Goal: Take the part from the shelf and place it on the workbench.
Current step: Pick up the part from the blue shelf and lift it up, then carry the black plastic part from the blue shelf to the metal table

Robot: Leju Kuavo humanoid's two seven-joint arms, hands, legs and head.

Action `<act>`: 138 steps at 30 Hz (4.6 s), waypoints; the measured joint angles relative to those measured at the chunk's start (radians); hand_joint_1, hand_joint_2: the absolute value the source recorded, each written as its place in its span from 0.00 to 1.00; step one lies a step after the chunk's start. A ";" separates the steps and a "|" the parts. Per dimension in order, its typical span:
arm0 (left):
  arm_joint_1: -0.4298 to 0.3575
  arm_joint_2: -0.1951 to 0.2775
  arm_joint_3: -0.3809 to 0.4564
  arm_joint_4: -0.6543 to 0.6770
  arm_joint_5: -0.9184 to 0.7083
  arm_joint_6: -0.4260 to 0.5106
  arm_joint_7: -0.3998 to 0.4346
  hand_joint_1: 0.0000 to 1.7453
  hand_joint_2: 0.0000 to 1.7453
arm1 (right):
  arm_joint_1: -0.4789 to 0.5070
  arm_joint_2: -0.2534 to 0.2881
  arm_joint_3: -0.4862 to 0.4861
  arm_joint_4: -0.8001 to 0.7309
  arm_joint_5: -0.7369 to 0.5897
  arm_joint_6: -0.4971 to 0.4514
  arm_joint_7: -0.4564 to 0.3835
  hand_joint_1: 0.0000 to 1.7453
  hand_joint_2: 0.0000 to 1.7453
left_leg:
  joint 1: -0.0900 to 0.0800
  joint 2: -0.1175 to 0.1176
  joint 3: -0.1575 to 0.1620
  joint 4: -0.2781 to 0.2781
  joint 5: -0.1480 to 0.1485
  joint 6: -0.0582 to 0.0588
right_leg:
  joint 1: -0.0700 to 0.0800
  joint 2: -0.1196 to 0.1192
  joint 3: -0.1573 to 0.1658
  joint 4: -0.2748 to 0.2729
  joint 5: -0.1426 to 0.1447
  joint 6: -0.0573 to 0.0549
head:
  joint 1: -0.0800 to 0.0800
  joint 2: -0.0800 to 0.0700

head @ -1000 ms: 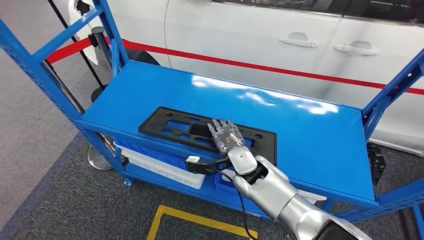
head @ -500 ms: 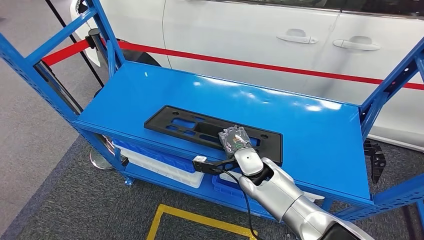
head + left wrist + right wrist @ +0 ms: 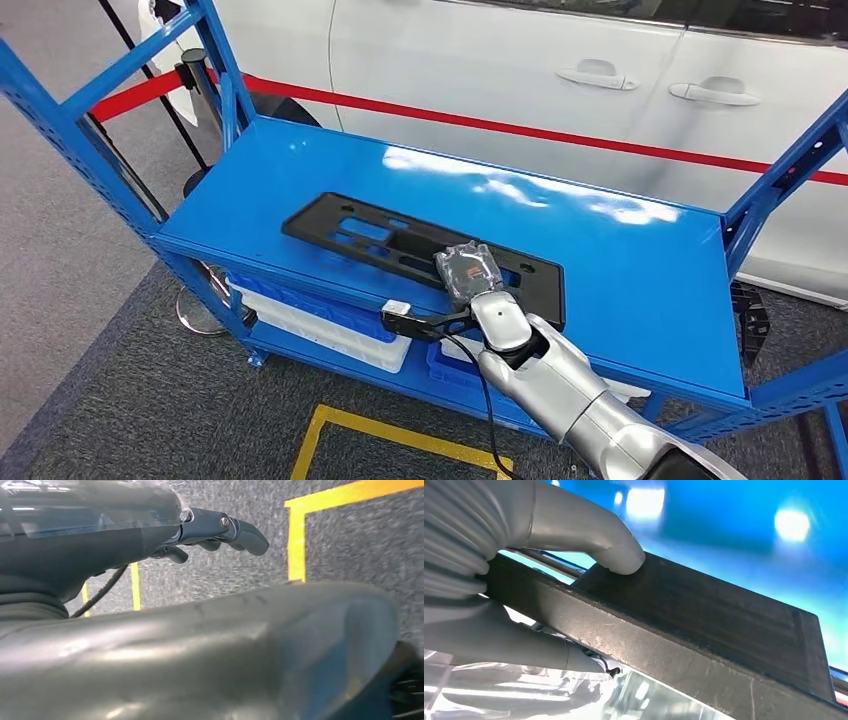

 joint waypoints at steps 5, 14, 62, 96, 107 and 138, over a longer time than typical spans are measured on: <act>0.003 -0.002 0.002 0.000 0.009 -0.010 -0.023 0.00 0.00 | 0.009 0.000 -0.091 -0.201 0.003 -0.137 -0.038 1.00 1.00 | 0.002 -0.001 -0.003 -0.001 0.002 0.004 | -0.009 0.000 -0.122 0.248 -0.096 0.016 | 0.002 0.000; 0.002 -0.006 0.004 0.000 0.010 0.004 -0.044 0.00 1.00 | 0.034 0.010 -0.192 -0.424 -0.106 -0.303 -0.170 1.00 1.00 | 0.002 -0.006 -0.015 0.031 -0.025 -0.039 | -0.015 0.001 -0.004 -0.029 0.033 -0.016 | 0.001 0.000; -0.024 -0.015 0.015 0.000 0.004 0.072 0.051 0.00 1.00 | 0.328 0.121 -0.357 -0.415 -1.491 0.451 -0.724 1.00 1.00 | -0.006 0.000 0.050 -0.005 -0.036 0.007 | -0.007 0.015 -0.076 0.041 0.023 0.005 | 0.003 0.000; -0.024 -0.014 0.011 0.000 -0.013 0.063 0.052 0.00 1.00 | 0.371 0.154 -0.402 -0.414 -1.389 0.481 -0.730 1.00 1.00 | -0.010 -0.006 0.030 -0.013 -0.014 0.014 | -0.010 0.000 -0.116 0.217 -0.092 0.017 | 0.004 0.000; -0.035 -0.015 0.011 0.000 -0.010 0.060 0.047 0.00 1.00 | 0.365 0.157 -0.404 -0.414 -1.367 0.483 -0.734 1.00 1.00 | -0.009 -0.048 -0.058 0.061 -0.011 -0.038 | -0.015 0.009 0.067 -0.044 -0.005 -0.030 | 0.002 0.000; -0.038 -0.018 0.011 0.000 -0.017 0.060 0.046 0.00 1.00 | 0.384 0.160 -0.414 -0.446 -1.340 0.479 -0.732 1.00 1.00 | -0.013 -0.124 -0.058 0.007 0.065 -0.018 | -0.017 0.025 0.100 -0.080 -0.002 -0.023 | 0.002 0.000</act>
